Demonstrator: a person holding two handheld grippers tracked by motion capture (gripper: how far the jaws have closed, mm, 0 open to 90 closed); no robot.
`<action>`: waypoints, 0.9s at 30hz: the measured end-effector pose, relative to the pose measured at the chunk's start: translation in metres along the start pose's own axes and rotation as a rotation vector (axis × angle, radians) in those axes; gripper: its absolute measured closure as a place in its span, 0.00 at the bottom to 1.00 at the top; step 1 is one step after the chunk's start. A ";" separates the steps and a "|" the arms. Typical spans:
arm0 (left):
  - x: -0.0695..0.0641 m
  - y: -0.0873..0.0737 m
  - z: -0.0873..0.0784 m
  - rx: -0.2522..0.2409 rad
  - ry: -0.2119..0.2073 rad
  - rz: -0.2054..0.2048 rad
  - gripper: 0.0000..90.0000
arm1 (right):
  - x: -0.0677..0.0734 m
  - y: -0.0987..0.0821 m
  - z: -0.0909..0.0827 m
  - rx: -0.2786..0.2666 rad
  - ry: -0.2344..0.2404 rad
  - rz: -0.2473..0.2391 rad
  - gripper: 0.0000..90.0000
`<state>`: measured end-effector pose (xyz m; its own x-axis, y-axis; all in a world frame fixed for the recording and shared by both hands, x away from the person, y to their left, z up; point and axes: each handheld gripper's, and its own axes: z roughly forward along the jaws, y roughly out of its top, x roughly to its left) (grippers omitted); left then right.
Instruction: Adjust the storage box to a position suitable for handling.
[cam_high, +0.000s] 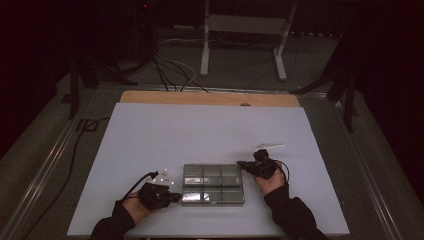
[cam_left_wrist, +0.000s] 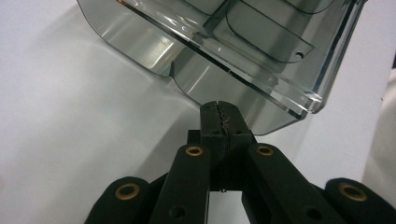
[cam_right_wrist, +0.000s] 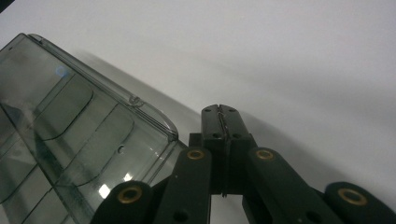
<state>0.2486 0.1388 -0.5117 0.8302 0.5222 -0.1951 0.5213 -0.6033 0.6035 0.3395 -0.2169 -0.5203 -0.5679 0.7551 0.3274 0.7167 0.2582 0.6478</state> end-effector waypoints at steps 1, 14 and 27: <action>-0.001 -0.001 0.000 0.005 -0.003 0.003 1.00 | 0.001 -0.001 -0.001 0.002 0.001 -0.003 1.00; -0.011 -0.006 -0.001 0.016 -0.022 0.020 1.00 | 0.009 -0.013 -0.010 0.015 0.006 -0.010 1.00; -0.015 -0.009 0.000 0.014 -0.036 0.020 1.00 | 0.010 -0.018 -0.014 0.015 0.013 -0.006 1.00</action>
<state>0.2314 0.1358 -0.5143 0.8471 0.4881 -0.2104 0.5068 -0.6223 0.5966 0.3155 -0.2221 -0.5189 -0.5775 0.7457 0.3324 0.7192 0.2720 0.6394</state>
